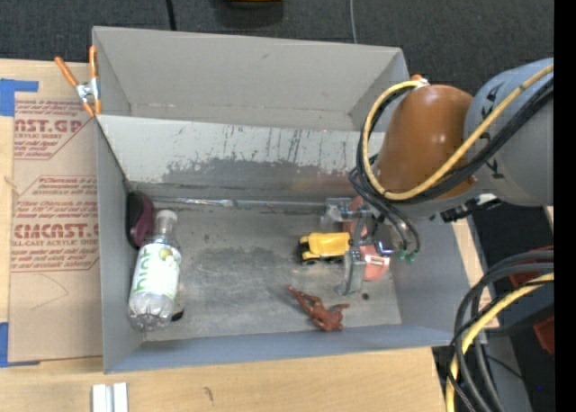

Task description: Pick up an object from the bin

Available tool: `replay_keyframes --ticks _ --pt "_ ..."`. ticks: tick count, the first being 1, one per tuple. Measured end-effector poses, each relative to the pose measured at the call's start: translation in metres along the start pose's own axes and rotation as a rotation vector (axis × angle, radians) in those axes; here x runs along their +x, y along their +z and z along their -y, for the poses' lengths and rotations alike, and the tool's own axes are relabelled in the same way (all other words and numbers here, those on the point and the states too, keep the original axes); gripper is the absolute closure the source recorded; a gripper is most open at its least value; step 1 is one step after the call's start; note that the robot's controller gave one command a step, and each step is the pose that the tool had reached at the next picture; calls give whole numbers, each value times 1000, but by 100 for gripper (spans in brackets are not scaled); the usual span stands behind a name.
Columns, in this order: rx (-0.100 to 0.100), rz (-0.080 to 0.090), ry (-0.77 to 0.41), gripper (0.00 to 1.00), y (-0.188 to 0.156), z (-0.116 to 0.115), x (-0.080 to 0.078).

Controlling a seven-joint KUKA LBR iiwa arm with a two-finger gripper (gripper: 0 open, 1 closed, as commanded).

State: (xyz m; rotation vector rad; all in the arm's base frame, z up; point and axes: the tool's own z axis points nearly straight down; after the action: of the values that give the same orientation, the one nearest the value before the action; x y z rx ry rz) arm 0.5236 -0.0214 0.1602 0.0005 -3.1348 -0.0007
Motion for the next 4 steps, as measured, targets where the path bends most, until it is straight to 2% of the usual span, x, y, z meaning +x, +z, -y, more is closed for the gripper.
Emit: replay_keyframes --ticks 1,2,3,4 --pt "0 8 -1 0 -4 0 -2" --pt "1 16 -20 0 42 3 -11" --pt "-3 16 72 0 71 1 -4" --pt "-1 17 114 100 85 -2 -25"
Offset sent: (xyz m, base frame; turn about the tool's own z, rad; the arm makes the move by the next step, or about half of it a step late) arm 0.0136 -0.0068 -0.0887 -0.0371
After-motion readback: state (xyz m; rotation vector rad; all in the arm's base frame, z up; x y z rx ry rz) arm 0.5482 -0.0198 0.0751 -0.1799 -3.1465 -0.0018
